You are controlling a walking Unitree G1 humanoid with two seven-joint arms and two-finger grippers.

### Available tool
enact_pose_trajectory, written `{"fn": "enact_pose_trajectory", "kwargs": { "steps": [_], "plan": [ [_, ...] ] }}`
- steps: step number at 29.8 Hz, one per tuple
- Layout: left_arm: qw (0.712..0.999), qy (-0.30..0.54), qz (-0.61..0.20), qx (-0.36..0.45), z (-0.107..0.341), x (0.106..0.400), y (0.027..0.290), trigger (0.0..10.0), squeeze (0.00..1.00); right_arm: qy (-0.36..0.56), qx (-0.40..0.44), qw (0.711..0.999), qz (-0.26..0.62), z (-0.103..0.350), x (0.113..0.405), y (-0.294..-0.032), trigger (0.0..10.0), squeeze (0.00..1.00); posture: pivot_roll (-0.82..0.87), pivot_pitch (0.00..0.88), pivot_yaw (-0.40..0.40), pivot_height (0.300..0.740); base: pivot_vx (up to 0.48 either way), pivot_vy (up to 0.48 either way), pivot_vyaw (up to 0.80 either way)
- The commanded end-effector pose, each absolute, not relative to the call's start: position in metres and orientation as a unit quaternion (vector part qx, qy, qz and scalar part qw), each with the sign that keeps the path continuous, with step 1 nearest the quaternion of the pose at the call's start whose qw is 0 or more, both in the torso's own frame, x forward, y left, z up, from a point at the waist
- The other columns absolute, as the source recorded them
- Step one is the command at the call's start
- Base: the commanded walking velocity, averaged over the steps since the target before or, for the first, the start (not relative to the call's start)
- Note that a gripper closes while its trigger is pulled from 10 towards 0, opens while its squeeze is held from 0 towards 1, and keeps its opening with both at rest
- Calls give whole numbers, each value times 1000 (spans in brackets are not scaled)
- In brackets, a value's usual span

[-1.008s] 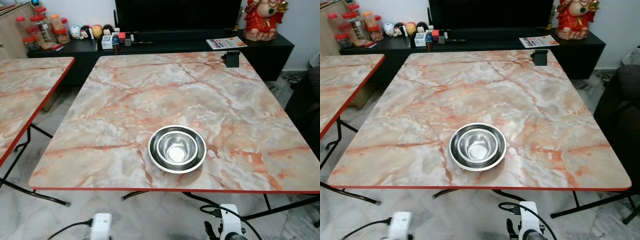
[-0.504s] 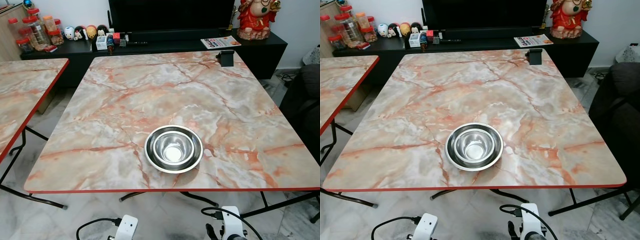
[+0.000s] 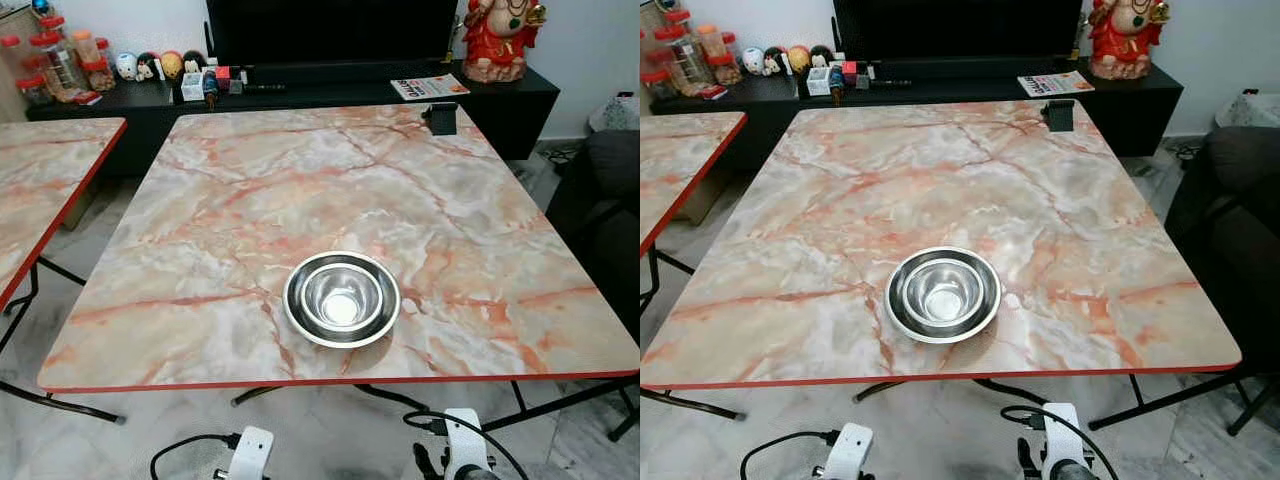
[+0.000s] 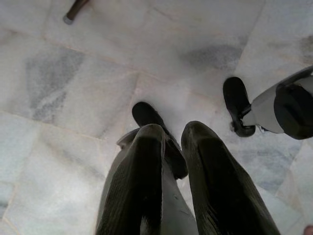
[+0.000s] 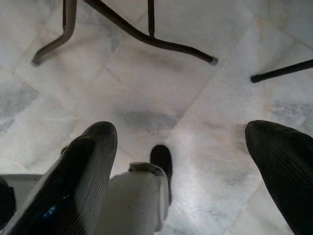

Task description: Setting the table

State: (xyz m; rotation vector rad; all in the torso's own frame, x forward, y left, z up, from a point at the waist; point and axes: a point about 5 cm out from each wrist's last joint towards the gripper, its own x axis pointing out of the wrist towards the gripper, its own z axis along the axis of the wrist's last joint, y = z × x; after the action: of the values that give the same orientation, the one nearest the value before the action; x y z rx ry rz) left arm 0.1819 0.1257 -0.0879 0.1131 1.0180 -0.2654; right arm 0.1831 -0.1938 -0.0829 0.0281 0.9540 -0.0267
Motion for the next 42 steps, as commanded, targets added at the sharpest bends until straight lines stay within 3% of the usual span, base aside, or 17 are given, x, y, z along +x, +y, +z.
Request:
{"fn": "enact_pose_trajectory", "kwargs": {
  "steps": [1, 8, 26, 29, 33, 34, 42],
  "plan": [
    [857, 497, -120, 60, -90, 179, 134, 10000, 0, 454, 29, 890, -23, -82, 186, -190, 10000, 0, -297, 0, 60, 740, 0, 480, 0],
    [858, 495, -122, 64, -89, 180, 135, 10000, 0, 460, 35, 887, -29, -84, 183, -190, 10000, 0, -300, 0, 69, 740, 0, 480, -466],
    [861, 491, -115, 68, -87, 185, 139, 10000, 0, 454, 30, 890, -25, -82, 187, -185, 10000, 0, -286, 0, 79, 740, 0, 480, 0],
    [862, 491, -106, 65, -87, 186, 140, 10000, 0, 457, 22, 889, -13, -83, 186, -184, 10000, 0, -239, 0, 38, 740, 0, 480, 0],
    [866, 487, -95, 59, -86, 187, 140, 10000, 0, 461, -2, 887, 16, -82, 188, -183, 10000, 0, -239, 0, 38, 740, 0, 0, 0],
    [866, 488, -90, 57, -87, 186, 141, 10000, 0, 459, -10, 888, 27, -81, 191, -181, 10000, 0, -176, 0, -14, 740, 0, 0, 0],
    [864, 494, -81, 56, -89, 180, 143, 10000, 0, 452, -19, 891, 47, -77, 199, -176, 10000, 0, -166, 0, -12, 740, 0, 0, 0]
  ]
}}
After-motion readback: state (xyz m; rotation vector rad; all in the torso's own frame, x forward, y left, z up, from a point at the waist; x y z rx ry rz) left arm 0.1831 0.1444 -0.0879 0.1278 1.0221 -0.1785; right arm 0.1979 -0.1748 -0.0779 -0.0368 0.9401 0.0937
